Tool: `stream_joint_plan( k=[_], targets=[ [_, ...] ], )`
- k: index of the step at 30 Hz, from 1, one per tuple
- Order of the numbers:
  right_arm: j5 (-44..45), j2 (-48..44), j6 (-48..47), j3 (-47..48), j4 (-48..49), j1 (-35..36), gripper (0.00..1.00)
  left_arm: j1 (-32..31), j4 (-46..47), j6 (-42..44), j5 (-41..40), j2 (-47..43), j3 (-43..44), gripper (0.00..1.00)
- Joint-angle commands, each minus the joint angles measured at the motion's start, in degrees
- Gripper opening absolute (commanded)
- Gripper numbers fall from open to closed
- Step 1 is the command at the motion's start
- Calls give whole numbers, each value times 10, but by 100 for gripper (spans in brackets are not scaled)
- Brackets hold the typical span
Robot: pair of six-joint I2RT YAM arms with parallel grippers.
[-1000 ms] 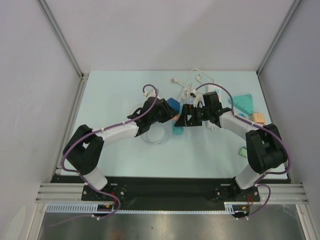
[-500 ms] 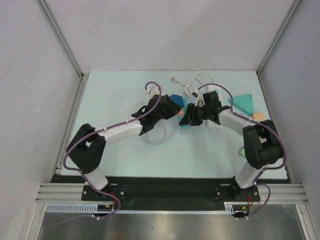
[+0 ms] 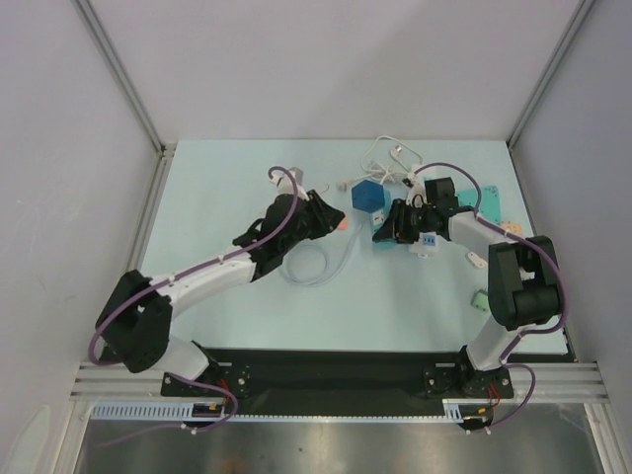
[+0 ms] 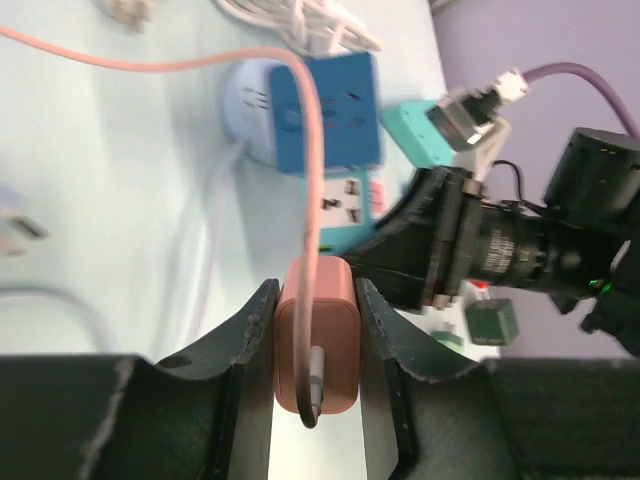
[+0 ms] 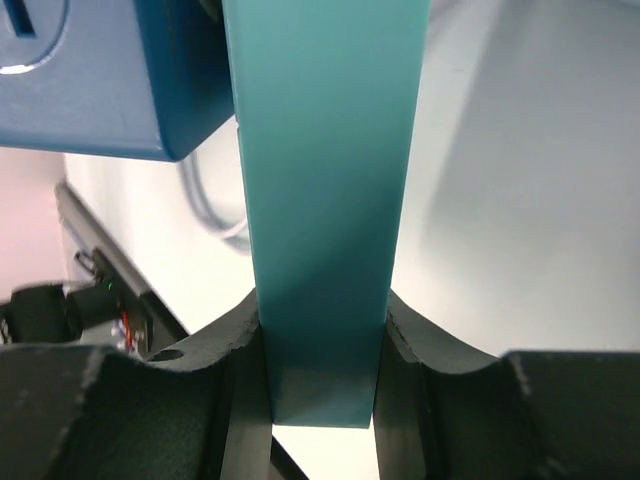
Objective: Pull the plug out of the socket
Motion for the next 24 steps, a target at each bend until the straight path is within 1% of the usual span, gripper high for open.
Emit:
stream_joint_plan(
  k=[1, 2, 3, 4, 5, 6, 8, 9, 11, 17, 20, 22, 23, 24],
  targets=[
    [-119, -32, -62, 5, 37, -3, 0, 59, 52, 73, 30, -69, -60, 0],
    [-138, -34, -65, 1, 40, -7, 0, 77, 59, 79, 45, -79, -95, 0],
    [-168, -38, -70, 0, 41, -13, 0, 118, 64, 78, 54, -105, -111, 0],
    [-184, -37, -84, 0, 42, -16, 0, 140, 75, 80, 63, -113, -126, 0],
    [-199, -37, -89, 0, 43, -18, 0, 178, 70, 89, 65, -122, -141, 0],
    [-219, -38, -92, -1, 44, -21, 0, 198, 61, 91, 66, -128, -146, 0],
    [-231, -37, -98, 0, 44, -22, 0, 233, 48, 109, 68, -137, -149, 0],
    [-240, -36, -100, 1, 44, -22, 0, 263, 38, 114, 59, -138, -147, 0],
    [-247, -35, -106, 2, 42, -22, 0, 303, 25, 130, 52, -135, -139, 0],
    [-260, -38, -114, 4, 37, -22, 0, 383, -5, 155, -27, -100, -110, 0],
    [-262, -38, -116, 4, 35, -22, 0, 414, -8, 151, -56, -82, -102, 0],
    [-262, -38, -116, 5, 33, -22, 0, 420, -16, 151, -76, -74, -95, 0],
    [-263, -37, -116, 5, 33, -22, 0, 440, -19, 152, -88, -68, -93, 0],
    [-263, -37, -117, 6, 32, -22, 0, 445, -23, 153, -103, -64, -90, 0]
  ],
)
